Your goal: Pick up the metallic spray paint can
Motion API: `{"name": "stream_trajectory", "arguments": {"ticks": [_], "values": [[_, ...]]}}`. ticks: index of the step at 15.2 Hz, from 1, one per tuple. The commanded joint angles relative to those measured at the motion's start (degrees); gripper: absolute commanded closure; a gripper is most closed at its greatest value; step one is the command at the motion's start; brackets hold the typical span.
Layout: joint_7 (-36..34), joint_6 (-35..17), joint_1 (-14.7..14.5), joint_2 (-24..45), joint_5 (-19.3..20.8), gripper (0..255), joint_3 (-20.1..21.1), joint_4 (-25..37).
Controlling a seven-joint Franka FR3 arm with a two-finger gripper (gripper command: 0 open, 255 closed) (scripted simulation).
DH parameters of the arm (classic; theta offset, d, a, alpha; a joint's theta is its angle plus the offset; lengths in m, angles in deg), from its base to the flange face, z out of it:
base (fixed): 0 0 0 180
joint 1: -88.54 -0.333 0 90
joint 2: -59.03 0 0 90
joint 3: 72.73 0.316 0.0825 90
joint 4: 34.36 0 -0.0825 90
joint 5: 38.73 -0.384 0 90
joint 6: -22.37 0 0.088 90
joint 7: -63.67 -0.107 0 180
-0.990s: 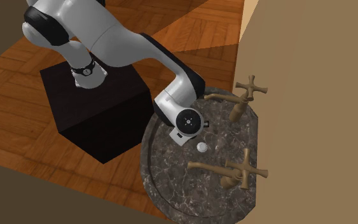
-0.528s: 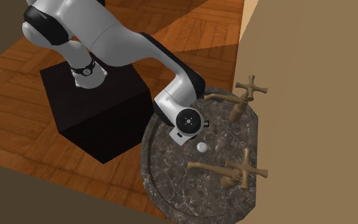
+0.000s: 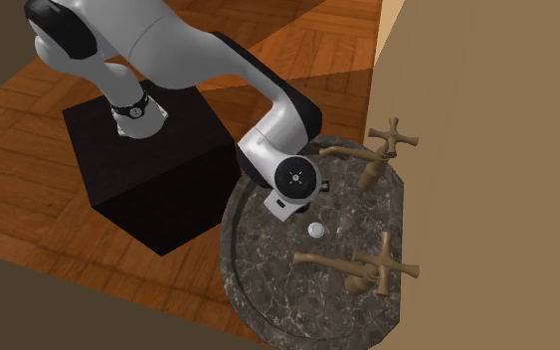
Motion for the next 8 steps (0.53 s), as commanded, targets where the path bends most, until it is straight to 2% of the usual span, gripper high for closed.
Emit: {"name": "stream_trajectory", "arguments": {"ticks": [1,8], "values": [[-0.38,0.97,0.04,-0.87,-0.03,255,0.09,0.21],[-1.23,3.47,0.29,-3.14,-0.12,255,0.28,0.59]]}}
